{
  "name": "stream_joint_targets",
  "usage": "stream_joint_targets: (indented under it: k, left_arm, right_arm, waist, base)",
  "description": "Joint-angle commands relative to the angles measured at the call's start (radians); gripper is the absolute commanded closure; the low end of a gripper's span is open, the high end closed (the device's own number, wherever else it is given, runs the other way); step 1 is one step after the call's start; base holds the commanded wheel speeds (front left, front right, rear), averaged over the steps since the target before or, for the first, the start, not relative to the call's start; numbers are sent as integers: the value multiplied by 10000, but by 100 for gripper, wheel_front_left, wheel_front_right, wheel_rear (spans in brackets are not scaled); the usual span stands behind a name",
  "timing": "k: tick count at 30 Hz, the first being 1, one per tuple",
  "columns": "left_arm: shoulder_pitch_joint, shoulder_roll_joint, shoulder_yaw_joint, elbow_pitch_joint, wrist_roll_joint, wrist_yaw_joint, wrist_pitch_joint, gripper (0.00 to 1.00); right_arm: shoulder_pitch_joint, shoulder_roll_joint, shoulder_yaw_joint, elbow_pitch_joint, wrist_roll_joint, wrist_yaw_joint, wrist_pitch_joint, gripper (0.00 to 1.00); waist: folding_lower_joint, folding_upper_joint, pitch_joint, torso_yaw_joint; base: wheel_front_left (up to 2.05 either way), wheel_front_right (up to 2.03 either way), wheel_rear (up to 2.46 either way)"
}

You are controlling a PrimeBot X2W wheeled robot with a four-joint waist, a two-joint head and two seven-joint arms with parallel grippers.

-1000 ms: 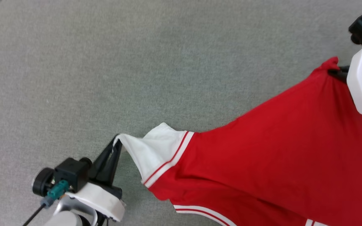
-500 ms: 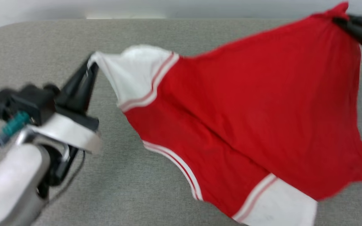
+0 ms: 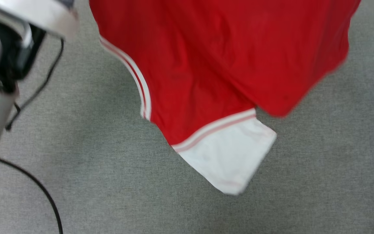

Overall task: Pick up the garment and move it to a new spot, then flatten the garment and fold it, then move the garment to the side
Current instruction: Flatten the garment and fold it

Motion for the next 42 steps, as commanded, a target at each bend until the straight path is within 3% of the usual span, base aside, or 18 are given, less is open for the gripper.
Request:
stream_joint_targets:
  k: [1,16,23,31,37,42]
  left_arm:
    - [-811,-162,21,392,162,-163,67,100]
    - [-6998,-1416,-16,3811,792,-1113,-315,100]
    - [-8160,-1580,-339,5156,764,-1282,-684,100]
    - [-7223,-1634,-1168,6176,241,-1332,-1486,100]
    - [-5499,-1251,-1898,5980,-345,-1337,-1927,100]
    - [-3549,-766,-1838,5354,-745,-1338,-2080,100]
  right_arm:
    - [-555,214,-91,242,-254,-7,-32,100]
    - [-4856,1098,48,2671,-1553,-7,-534,100]
    - [-5796,1237,595,3642,-1660,-7,-912,100]
    - [-4818,1552,1685,4691,-1169,-7,-1657,100]
    - [-3455,1668,2556,5024,-492,-7,-2390,100]
    - [-2220,1615,3271,4918,123,-7,-2953,100]
  waist:
    - [-1,0,298,-1]
    - [-1,0,1449,171]
    - [-1,0,1883,227]
    - [-1,0,2161,149]
    - [-1,0,1972,122]
    - [-1,0,1494,46]
  base:
    - [0,0,0]
    - [0,0,0]
    - [0,0,0]
    - [0,0,0]
    - [0,0,0]
    - [0,0,0]
